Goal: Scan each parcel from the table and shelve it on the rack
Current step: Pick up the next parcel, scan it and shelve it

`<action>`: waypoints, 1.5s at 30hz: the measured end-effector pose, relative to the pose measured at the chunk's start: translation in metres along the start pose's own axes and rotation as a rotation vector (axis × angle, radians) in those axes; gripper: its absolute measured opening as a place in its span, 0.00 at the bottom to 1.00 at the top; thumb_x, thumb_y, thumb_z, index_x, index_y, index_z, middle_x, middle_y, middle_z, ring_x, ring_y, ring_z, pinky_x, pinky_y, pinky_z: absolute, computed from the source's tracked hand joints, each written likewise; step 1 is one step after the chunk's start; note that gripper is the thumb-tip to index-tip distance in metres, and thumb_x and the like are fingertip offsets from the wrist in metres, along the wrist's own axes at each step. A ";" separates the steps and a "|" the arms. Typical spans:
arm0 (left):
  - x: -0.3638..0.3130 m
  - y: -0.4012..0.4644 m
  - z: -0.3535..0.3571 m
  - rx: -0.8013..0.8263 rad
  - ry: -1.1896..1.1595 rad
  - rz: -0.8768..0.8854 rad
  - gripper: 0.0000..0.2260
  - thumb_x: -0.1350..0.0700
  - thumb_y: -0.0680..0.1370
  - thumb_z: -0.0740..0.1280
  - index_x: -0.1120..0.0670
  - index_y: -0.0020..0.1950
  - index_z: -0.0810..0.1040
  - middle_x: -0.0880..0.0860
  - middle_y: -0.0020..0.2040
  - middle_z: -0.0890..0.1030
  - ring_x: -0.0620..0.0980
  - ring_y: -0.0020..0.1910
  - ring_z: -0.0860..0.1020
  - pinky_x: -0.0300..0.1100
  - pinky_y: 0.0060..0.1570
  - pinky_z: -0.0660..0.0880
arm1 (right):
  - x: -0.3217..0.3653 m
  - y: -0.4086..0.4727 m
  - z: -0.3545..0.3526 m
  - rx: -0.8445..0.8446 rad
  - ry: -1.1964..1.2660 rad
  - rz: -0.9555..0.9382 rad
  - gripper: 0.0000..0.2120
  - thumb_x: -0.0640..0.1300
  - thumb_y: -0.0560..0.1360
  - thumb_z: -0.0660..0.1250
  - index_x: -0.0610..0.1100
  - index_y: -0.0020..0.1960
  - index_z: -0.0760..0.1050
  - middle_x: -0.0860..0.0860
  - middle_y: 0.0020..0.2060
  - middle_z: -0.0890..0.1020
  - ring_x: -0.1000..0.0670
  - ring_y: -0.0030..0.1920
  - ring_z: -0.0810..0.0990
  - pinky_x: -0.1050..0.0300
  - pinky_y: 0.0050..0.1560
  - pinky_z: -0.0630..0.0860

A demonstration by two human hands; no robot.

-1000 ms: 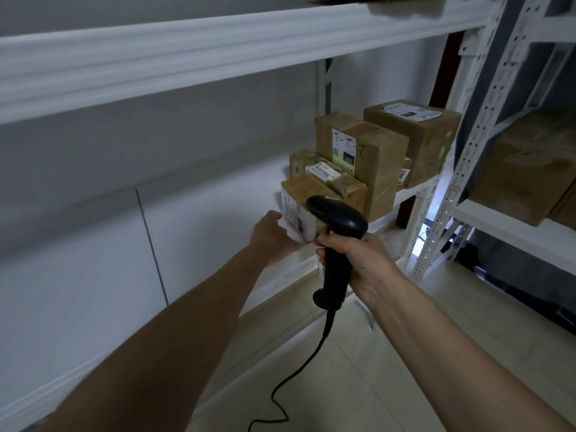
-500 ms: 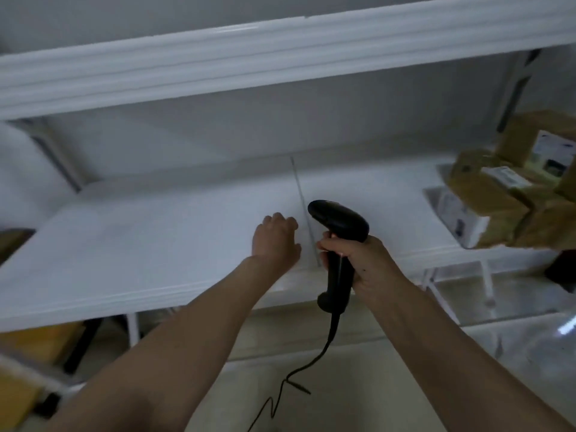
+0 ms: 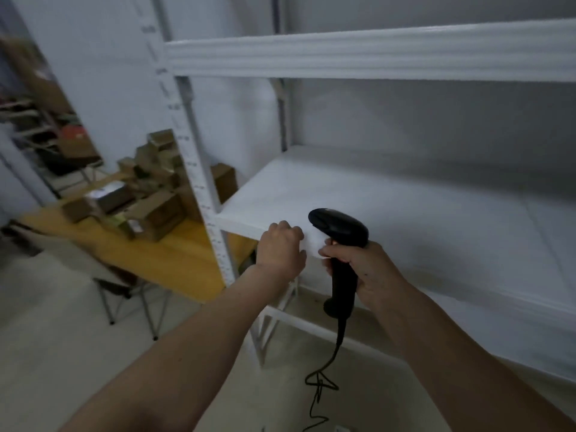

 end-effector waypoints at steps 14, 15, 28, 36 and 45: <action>0.290 -0.090 -0.047 0.031 0.065 -0.356 0.17 0.49 0.78 0.66 0.52 0.66 0.74 0.55 0.62 0.73 0.55 0.63 0.69 0.46 0.60 0.68 | -0.099 0.029 0.263 0.259 -0.082 0.112 0.06 0.29 0.69 0.71 0.39 0.40 0.77 0.44 0.34 0.77 0.46 0.38 0.77 0.53 0.43 0.74; 0.302 -0.093 -0.051 0.031 0.064 -0.377 0.17 0.49 0.78 0.66 0.51 0.66 0.74 0.55 0.63 0.73 0.56 0.64 0.69 0.47 0.61 0.68 | -0.103 0.031 0.275 0.277 -0.102 0.123 0.06 0.30 0.69 0.71 0.39 0.41 0.78 0.44 0.35 0.78 0.45 0.40 0.78 0.53 0.44 0.74; 0.428 -0.103 -0.065 0.001 0.039 -0.565 0.16 0.49 0.77 0.67 0.51 0.64 0.76 0.55 0.61 0.73 0.56 0.62 0.69 0.47 0.58 0.69 | -0.139 0.067 0.407 0.380 -0.226 0.171 0.06 0.30 0.68 0.72 0.40 0.40 0.78 0.44 0.34 0.79 0.46 0.38 0.78 0.54 0.43 0.75; 0.515 -0.040 -0.074 -0.001 0.057 -0.601 0.17 0.50 0.77 0.68 0.51 0.65 0.76 0.55 0.62 0.73 0.55 0.63 0.70 0.47 0.60 0.70 | -0.143 0.133 0.491 0.423 -0.217 0.208 0.06 0.30 0.70 0.71 0.37 0.44 0.78 0.43 0.35 0.78 0.47 0.37 0.78 0.56 0.40 0.75; 0.601 0.064 -0.077 -0.006 0.080 -0.575 0.18 0.49 0.76 0.69 0.50 0.65 0.75 0.54 0.64 0.73 0.54 0.64 0.69 0.46 0.61 0.68 | -0.130 0.230 0.566 0.387 -0.209 0.222 0.07 0.30 0.69 0.71 0.36 0.46 0.79 0.43 0.37 0.79 0.47 0.38 0.79 0.56 0.40 0.76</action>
Point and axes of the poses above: each hand's wrist, its own y-axis towards the middle knuckle, its own z-axis out of the palm, x = y × z, the point moved 1 cm from there along y, towards the middle knuckle
